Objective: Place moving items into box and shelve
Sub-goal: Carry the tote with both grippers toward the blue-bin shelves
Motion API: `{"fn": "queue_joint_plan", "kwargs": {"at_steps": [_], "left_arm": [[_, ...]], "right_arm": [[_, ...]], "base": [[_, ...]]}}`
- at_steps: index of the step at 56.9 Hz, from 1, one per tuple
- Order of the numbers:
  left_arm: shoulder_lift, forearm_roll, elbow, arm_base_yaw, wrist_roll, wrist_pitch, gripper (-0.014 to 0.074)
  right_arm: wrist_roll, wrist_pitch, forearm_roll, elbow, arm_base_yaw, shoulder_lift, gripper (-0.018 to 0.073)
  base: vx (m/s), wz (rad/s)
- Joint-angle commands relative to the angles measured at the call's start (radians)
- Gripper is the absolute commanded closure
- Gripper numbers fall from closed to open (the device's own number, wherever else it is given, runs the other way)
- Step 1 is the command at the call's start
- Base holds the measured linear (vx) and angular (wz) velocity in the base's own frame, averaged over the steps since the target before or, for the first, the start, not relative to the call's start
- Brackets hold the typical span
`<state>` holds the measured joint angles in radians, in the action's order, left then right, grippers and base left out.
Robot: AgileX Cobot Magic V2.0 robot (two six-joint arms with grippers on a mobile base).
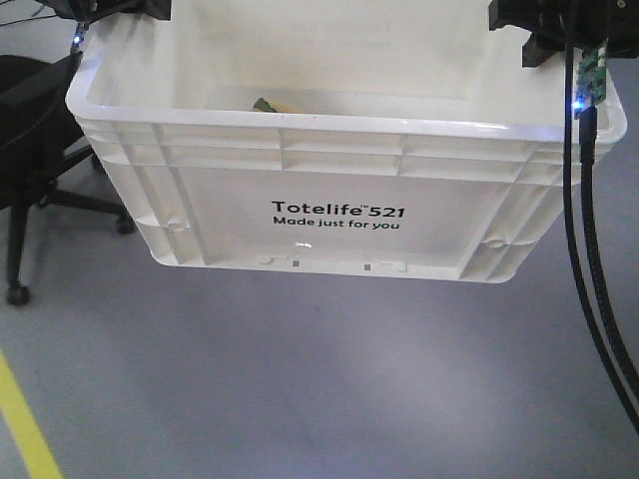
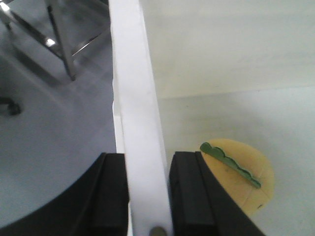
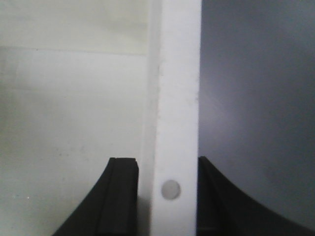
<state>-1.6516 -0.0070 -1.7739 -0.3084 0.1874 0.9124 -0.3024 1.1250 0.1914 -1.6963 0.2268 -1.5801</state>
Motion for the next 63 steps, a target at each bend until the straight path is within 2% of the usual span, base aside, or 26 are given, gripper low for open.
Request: {"fn": "queue_joint_plan", "kwargs": {"at_steps": [1,63], "left_arm": [[0.07,0.09,-0.038,0.017,-0.015,-0.127,0.0597],[0.07,0.09,-0.038,0.017,-0.015,-0.126,0.0597]], "right_arm": [[0.005,-0.064,0.149,-0.04,-0.023,0.058,0.0564],[0.005,-0.057,0.148,-0.04,-0.023,0.058,0.0564]], "base": [[0.48,-0.63],[0.49,-0.62]]}}
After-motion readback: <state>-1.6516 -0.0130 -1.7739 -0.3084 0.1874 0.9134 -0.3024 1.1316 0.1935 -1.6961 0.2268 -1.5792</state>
